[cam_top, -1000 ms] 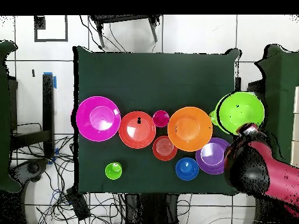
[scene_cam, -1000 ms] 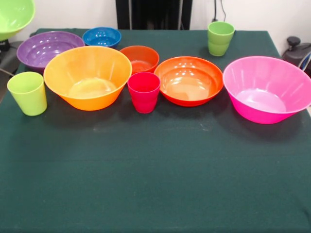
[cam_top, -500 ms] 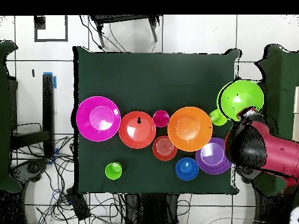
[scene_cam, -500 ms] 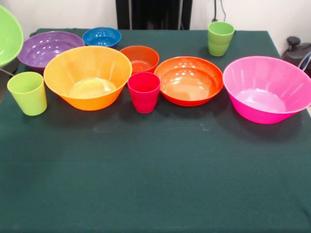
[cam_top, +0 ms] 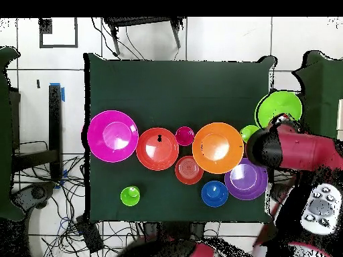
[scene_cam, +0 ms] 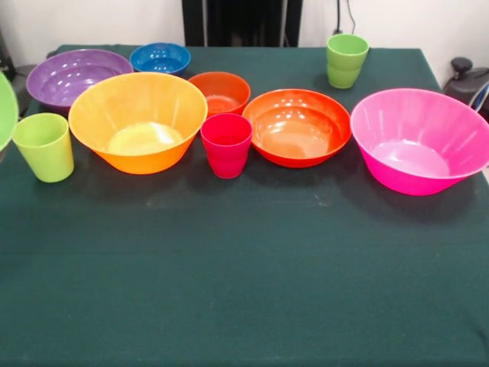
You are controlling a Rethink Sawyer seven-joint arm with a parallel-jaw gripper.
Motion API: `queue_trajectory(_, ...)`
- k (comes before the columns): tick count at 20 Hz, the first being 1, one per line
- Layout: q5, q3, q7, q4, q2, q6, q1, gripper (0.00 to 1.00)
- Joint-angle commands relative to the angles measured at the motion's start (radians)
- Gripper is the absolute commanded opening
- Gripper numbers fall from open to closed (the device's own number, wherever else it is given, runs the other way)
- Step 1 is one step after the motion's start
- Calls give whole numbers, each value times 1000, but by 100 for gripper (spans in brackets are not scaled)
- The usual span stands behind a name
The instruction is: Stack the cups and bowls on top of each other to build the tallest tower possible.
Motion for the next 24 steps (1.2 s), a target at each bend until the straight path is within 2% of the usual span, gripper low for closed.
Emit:
queue_trajectory(1, 43, -267, 454, -317, 333, 26, 138, 0)
queue_trajectory(2, 60, -307, 500, -368, 386, 60, 154, 0)
queue_trajectory(6, 124, -397, 595, -505, 518, 180, 185, 0)
queue_trajectory(12, 190, -484, 678, -673, 632, 338, 198, 0)
queue_trajectory(17, 215, -497, 696, -734, 639, 405, 200, 0)
queue_trajectory(20, 224, -450, 625, -716, 591, 377, 186, 0)
queue_trajectory(24, 232, -446, 626, -699, 577, 366, 184, 0)
